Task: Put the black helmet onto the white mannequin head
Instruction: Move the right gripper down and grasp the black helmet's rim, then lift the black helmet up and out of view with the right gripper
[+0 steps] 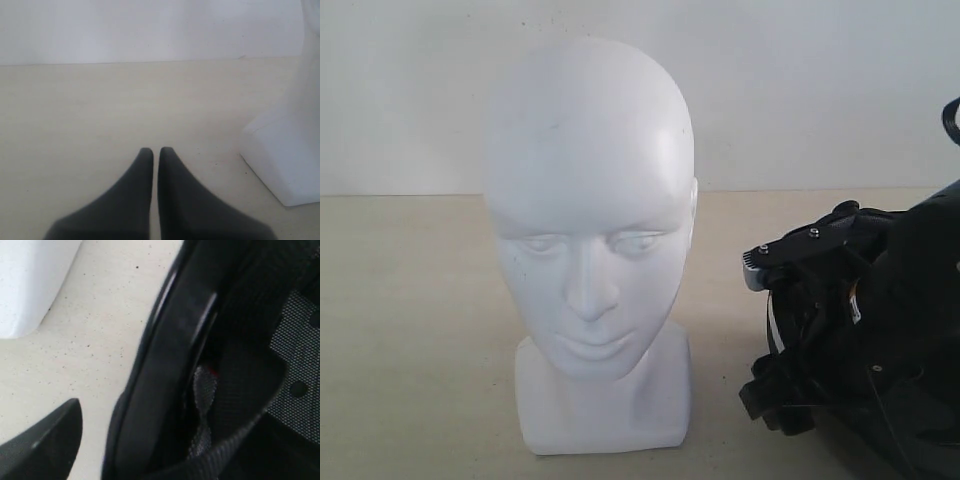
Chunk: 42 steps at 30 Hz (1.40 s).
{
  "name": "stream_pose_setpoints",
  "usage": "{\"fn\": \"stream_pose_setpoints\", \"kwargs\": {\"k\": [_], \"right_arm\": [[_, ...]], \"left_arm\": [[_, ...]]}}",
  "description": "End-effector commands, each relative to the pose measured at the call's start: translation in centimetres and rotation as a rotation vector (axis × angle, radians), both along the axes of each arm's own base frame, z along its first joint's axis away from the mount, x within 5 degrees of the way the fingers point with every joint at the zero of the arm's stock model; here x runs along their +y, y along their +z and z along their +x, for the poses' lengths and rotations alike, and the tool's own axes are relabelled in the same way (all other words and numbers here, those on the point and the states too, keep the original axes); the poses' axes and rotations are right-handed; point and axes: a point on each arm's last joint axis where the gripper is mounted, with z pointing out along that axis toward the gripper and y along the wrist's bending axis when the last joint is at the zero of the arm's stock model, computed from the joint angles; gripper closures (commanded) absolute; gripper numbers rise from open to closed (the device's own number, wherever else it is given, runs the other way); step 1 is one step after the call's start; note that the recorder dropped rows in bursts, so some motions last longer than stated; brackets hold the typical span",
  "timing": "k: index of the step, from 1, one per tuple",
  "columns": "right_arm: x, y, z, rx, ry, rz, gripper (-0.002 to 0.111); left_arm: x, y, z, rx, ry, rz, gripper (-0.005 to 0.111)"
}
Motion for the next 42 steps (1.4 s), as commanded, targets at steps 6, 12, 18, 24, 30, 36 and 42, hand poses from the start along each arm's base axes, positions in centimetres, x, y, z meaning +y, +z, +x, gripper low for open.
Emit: {"fn": "stream_pose_setpoints", "kwargs": {"k": [6, 12, 18, 24, 30, 36, 42], "right_arm": [[-0.2, 0.1, 0.1, -0.003, -0.026, -0.023, 0.07], [-0.2, 0.1, 0.1, -0.011, -0.014, -0.032, 0.108], [-0.2, 0.1, 0.2, -0.022, -0.001, -0.031, 0.108], [-0.2, 0.6, 0.3, -0.035, 0.004, -0.031, 0.108], [-0.1, 3.5, 1.0, -0.104, 0.012, -0.028, 0.108], [-0.4, 6.5, 1.4, -0.19, 0.031, -0.061, 0.108], [-0.5, 7.9, 1.9, -0.237, 0.029, -0.077, 0.108]], "left_arm": [[0.0, -0.1, 0.0, -0.003, -0.001, -0.006, 0.102], [0.0, -0.1, 0.0, -0.003, -0.001, -0.006, 0.102], [0.0, -0.1, 0.0, -0.003, -0.001, -0.006, 0.102], [0.0, -0.1, 0.0, -0.003, -0.001, -0.006, 0.102], [0.0, -0.1, 0.0, -0.003, -0.001, -0.006, 0.102], [0.0, -0.1, 0.0, -0.003, -0.001, -0.006, 0.102], [0.0, -0.1, 0.0, -0.003, -0.001, -0.006, 0.102]]}}
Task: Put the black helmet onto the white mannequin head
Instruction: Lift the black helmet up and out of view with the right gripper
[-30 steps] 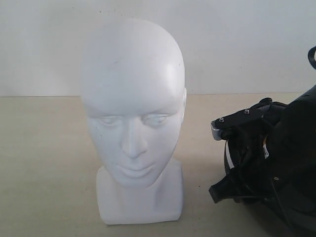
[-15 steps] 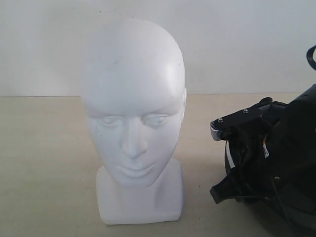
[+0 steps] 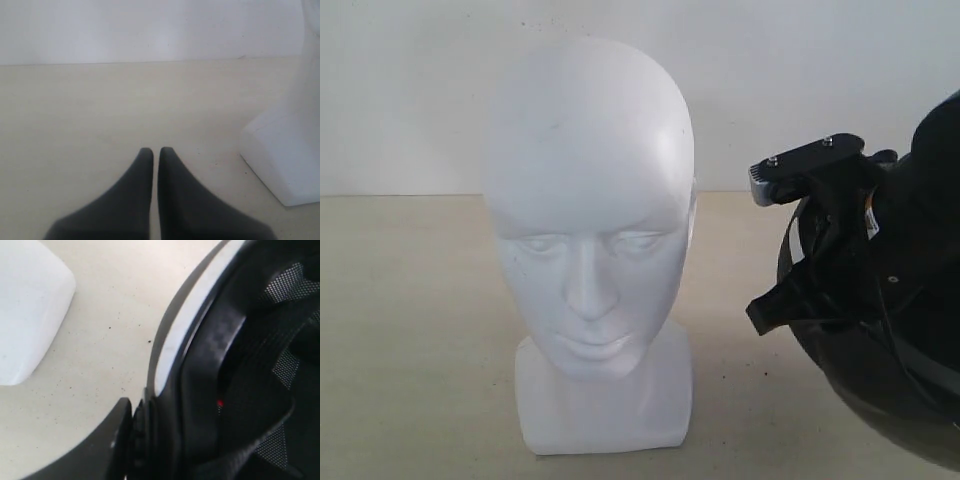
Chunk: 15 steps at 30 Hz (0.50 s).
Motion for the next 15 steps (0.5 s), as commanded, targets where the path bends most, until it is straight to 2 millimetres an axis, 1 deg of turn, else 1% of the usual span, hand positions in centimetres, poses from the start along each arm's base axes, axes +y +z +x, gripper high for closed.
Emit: {"fn": "stream_pose_setpoints", "kwargs": {"k": [1, 5, 9, 12, 15], "right_arm": [[-0.2, 1.9, 0.4, -0.086, 0.029, -0.031, 0.108], [-0.5, 2.8, 0.7, -0.104, 0.027, -0.078, 0.108], [-0.8, 4.7, 1.2, -0.168, 0.008, -0.106, 0.108], [-1.1, 6.9, 1.3, -0.249, -0.006, -0.091, 0.108], [-1.4, 9.8, 0.8, -0.35, -0.007, -0.044, 0.108]], "left_arm": [[0.0, -0.1, 0.0, -0.003, -0.001, -0.006, 0.102], [0.0, -0.1, 0.0, -0.003, -0.001, -0.006, 0.102], [0.0, -0.1, 0.0, -0.003, -0.001, -0.006, 0.102], [0.0, -0.1, 0.0, -0.003, -0.001, -0.006, 0.102], [0.0, -0.1, 0.0, -0.003, -0.001, -0.006, 0.102]]}}
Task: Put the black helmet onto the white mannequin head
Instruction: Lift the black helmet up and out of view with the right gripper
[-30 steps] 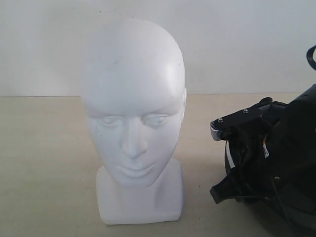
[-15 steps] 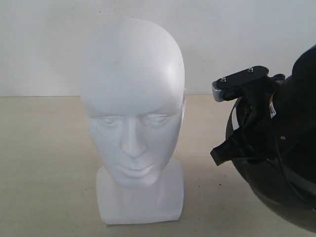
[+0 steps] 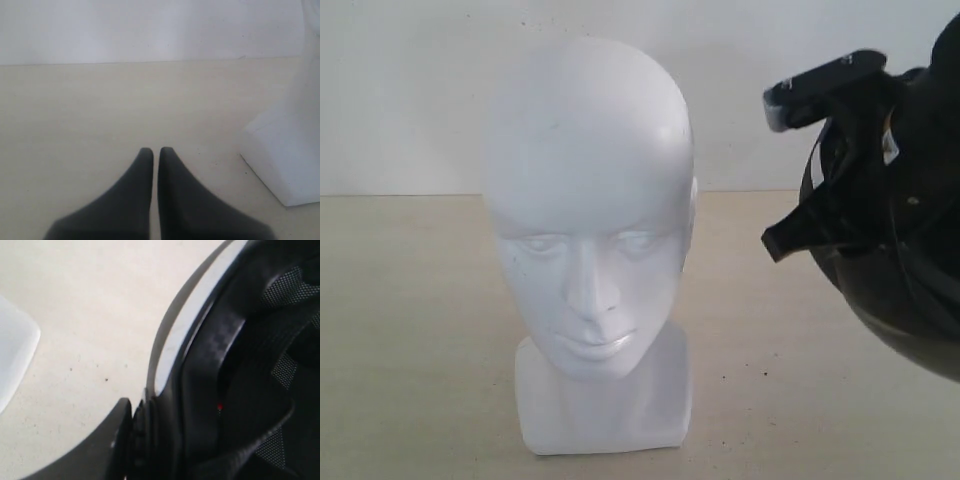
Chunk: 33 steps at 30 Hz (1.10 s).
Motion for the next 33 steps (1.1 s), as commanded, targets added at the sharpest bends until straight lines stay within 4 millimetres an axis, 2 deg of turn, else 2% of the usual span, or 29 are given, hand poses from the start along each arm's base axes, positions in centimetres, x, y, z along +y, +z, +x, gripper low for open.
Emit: {"fn": "stream_pose_setpoints", "kwargs": {"k": [1, 7, 11, 18, 24, 33], "right_arm": [[-0.8, 5.8, -0.5, -0.244, 0.039, 0.035, 0.108], [-1.5, 12.4, -2.5, -0.524, 0.092, 0.201, 0.108], [-2.3, 15.3, -3.9, -0.611, 0.088, 0.261, 0.108], [-2.5, 17.9, -4.9, -0.703, 0.111, 0.343, 0.108], [-1.5, 19.3, -5.7, -0.832, 0.242, 0.335, 0.108], [-3.9, 21.9, -9.5, -0.982, 0.253, 0.361, 0.108]], "left_arm": [[0.0, -0.1, 0.0, -0.003, -0.001, -0.006, 0.102], [0.0, -0.1, 0.0, -0.003, -0.001, -0.006, 0.102], [0.0, -0.1, 0.0, -0.003, -0.001, -0.006, 0.102], [0.0, -0.1, 0.0, -0.003, -0.001, -0.003, 0.102], [0.0, -0.1, 0.0, -0.003, -0.001, -0.003, 0.102], [0.0, -0.1, 0.0, -0.003, -0.001, -0.003, 0.102]]}}
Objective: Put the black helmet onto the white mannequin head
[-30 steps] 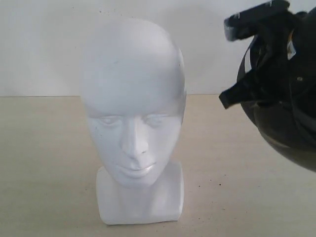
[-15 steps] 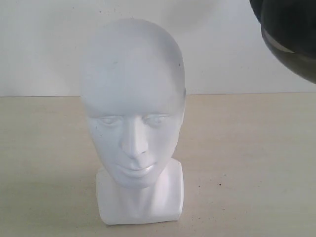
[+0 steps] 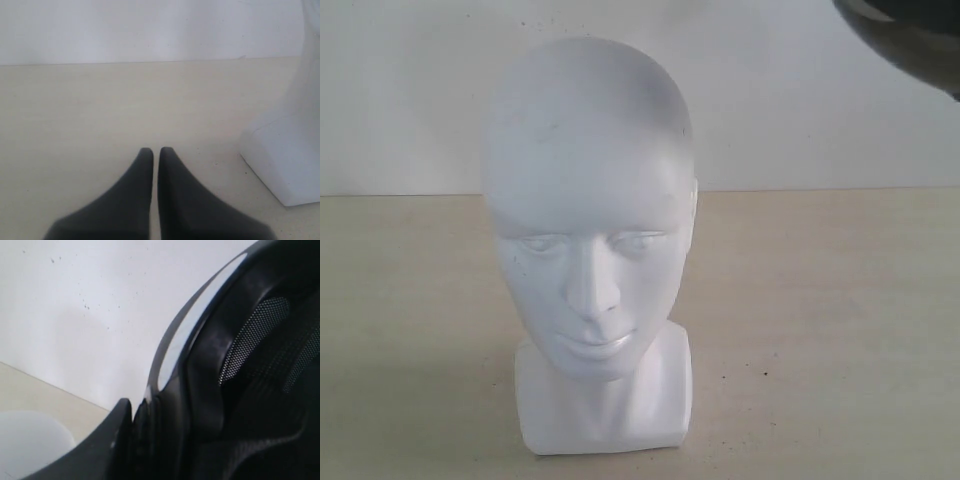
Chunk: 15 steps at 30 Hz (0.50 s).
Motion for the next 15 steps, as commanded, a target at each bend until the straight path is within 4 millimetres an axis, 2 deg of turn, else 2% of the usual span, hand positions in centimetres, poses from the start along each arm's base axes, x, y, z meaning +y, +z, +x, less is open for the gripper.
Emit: {"fn": "stream_pose_setpoints", "kwargs": {"k": [1, 6, 10, 12, 15], "right_arm": [[-2.2, 3.6, -3.4, -0.281, 0.015, -0.003, 0.108], [-3.9, 3.0, -7.2, -0.432, 0.077, 0.062, 0.108], [-5.9, 0.0, -10.3, -0.441, 0.083, 0.065, 0.108], [-6.5, -1.4, -11.1, -0.436, 0.085, 0.062, 0.108], [-6.9, -2.2, -11.6, -0.417, 0.074, 0.055, 0.108]], "left_arm": [[0.0, -0.1, 0.0, -0.003, -0.001, -0.003, 0.102], [0.0, -0.1, 0.0, -0.003, -0.001, -0.003, 0.102], [0.0, -0.1, 0.0, -0.003, -0.001, -0.003, 0.102], [0.0, -0.1, 0.0, -0.003, -0.001, -0.003, 0.102], [0.0, -0.1, 0.0, -0.003, -0.001, -0.003, 0.102]]}}
